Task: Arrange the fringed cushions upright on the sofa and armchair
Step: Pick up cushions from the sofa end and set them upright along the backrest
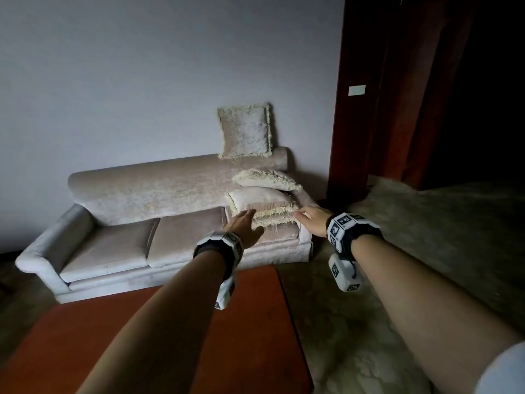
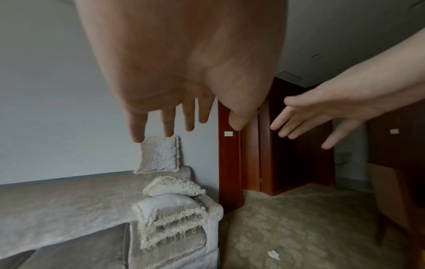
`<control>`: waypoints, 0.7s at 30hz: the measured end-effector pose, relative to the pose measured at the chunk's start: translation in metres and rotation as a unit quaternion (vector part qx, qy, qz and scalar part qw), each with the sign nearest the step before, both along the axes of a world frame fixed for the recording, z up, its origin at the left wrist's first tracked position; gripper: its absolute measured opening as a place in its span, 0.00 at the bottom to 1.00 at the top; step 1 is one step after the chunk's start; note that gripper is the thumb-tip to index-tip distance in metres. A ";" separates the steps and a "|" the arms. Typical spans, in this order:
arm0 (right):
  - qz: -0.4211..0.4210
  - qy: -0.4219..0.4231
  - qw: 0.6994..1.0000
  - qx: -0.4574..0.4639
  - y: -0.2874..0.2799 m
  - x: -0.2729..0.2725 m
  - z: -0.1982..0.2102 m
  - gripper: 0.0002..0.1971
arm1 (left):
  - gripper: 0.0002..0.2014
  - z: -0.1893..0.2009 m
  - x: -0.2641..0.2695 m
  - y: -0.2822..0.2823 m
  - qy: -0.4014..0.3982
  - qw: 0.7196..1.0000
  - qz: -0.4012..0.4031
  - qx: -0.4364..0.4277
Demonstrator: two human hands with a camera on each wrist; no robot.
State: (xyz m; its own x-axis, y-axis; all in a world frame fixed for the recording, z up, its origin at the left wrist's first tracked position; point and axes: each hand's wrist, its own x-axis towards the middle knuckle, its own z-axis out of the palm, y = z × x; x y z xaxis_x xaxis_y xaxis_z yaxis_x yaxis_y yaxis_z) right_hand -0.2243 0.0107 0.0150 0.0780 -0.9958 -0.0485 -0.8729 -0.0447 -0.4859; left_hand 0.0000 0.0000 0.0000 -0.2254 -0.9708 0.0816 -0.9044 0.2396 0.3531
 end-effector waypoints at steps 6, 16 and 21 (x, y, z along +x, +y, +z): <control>-0.028 0.042 0.998 -0.048 -0.006 -0.075 -0.008 0.19 | 0.32 0.006 -0.083 -0.012 -0.016 0.999 -0.048 0.006; -0.051 0.053 0.996 -0.059 -0.046 -0.143 -0.020 0.19 | 0.33 -0.001 -0.149 -0.060 -0.038 0.997 -0.069 0.018; -0.039 0.071 0.996 -0.021 -0.097 -0.166 -0.029 0.20 | 0.32 -0.012 -0.178 -0.111 -0.046 0.996 -0.062 0.033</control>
